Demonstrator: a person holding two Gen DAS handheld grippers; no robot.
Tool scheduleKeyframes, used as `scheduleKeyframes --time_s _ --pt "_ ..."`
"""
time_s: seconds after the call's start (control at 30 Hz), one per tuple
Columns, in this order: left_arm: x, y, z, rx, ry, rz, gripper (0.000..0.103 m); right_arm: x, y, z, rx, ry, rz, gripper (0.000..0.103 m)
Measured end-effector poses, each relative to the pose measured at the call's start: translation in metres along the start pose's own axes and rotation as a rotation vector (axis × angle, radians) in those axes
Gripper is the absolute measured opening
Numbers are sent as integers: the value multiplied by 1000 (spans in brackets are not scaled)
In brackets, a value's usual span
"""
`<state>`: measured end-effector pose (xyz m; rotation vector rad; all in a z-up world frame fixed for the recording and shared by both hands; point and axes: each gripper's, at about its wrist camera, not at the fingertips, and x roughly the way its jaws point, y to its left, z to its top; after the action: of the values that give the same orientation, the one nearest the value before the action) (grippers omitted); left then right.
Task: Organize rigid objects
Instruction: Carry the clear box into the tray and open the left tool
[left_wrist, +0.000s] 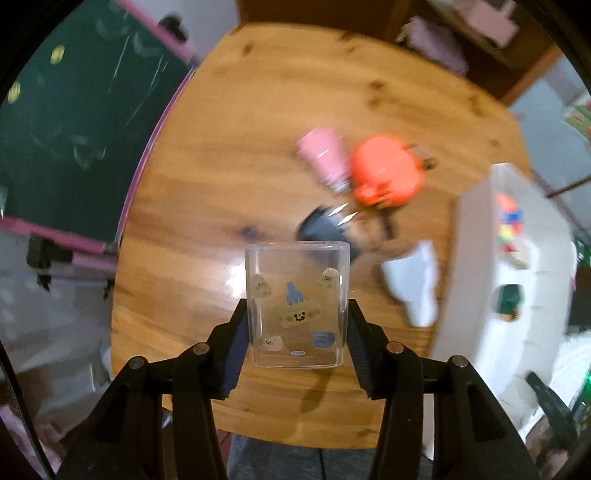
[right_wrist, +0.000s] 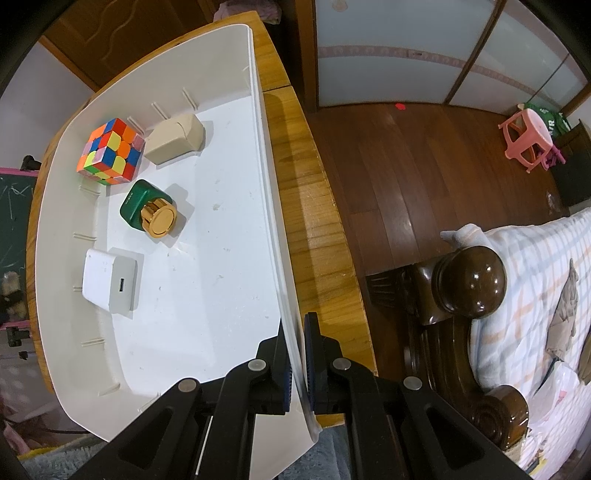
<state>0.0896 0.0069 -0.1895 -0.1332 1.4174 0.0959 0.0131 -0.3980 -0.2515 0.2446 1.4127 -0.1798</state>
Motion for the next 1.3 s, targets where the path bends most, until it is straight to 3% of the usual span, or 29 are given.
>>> scheduleKeyframes --time_s 0.2,0.47,0.67,0.87,1.03,1.3 --pt "-67 -68 12 171 -112 -54 53 0 -3 -2 7 -17 20 5" --pt "-97 -174 5 442 -171 -100 53 0 -5 -3 11 -30 42 5" --pt "-68 -238 -1 573 -120 -111 53 0 -6 -3 8 -25 49 5" --pt "-4 -289 3 601 -5 -91 53 1 -8 -2 17 -17 67 5" --pt "44 -312 3 609 53 -18 53 1 -8 -2 5 -14 73 5" --pt "78 -333 -5 610 145 -56 53 1 -6 -3 -35 -19 79 5"
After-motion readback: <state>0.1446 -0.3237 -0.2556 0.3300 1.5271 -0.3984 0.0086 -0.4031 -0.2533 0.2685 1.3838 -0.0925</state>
